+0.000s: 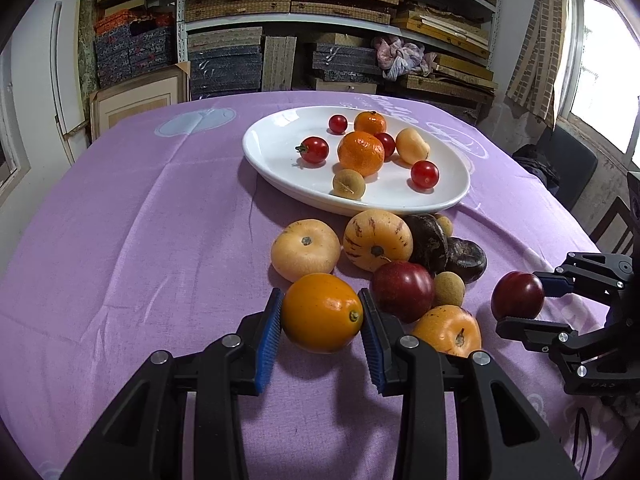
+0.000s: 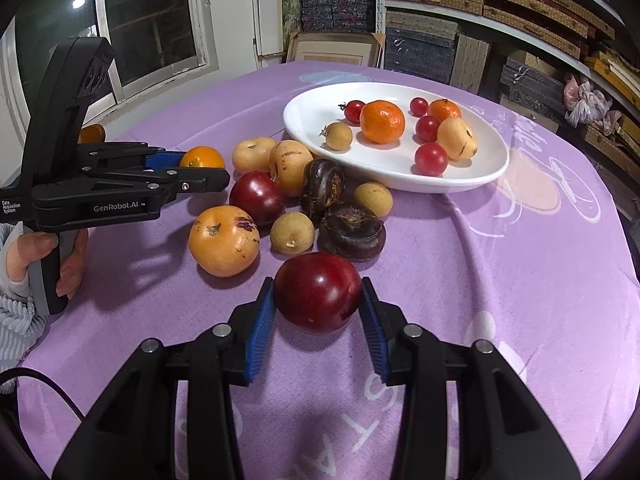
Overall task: Organize fruits
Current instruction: 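Carry both fruits onto the white plate and open both tools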
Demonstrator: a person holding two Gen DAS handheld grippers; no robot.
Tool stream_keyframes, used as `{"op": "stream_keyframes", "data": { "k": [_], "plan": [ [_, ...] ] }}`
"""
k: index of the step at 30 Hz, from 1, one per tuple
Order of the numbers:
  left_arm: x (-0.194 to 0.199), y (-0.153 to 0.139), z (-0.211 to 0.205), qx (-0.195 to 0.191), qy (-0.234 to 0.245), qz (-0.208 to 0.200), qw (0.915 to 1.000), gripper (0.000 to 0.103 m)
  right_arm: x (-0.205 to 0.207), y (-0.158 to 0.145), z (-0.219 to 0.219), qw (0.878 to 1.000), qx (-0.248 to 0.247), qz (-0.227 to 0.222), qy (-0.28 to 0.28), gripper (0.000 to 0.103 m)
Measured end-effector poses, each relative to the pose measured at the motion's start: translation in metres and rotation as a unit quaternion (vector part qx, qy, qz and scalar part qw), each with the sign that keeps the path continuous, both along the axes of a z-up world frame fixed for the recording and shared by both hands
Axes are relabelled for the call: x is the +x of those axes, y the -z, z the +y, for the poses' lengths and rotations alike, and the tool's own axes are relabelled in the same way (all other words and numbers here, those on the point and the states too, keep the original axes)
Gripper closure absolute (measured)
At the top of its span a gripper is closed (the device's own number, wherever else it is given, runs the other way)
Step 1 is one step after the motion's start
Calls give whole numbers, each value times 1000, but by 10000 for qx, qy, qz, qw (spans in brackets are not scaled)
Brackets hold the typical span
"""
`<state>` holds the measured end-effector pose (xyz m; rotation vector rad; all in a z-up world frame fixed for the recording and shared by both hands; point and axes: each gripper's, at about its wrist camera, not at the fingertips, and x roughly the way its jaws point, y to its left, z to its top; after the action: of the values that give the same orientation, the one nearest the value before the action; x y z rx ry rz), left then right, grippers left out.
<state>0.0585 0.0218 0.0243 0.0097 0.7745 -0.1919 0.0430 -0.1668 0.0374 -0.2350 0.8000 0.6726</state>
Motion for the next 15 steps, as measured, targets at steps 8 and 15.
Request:
{"op": "stream_keyframes", "data": {
  "k": [8, 15],
  "plan": [
    [-2, -2, 0, -7, -12, -44, 10000, 65, -7, -2, 3, 9998, -106, -184, 18, 62],
    [-4, -3, 1, -89, -9, -105, 9999, 65, -16, -6, 4, 9987, -171, -483, 32, 62]
  ]
}}
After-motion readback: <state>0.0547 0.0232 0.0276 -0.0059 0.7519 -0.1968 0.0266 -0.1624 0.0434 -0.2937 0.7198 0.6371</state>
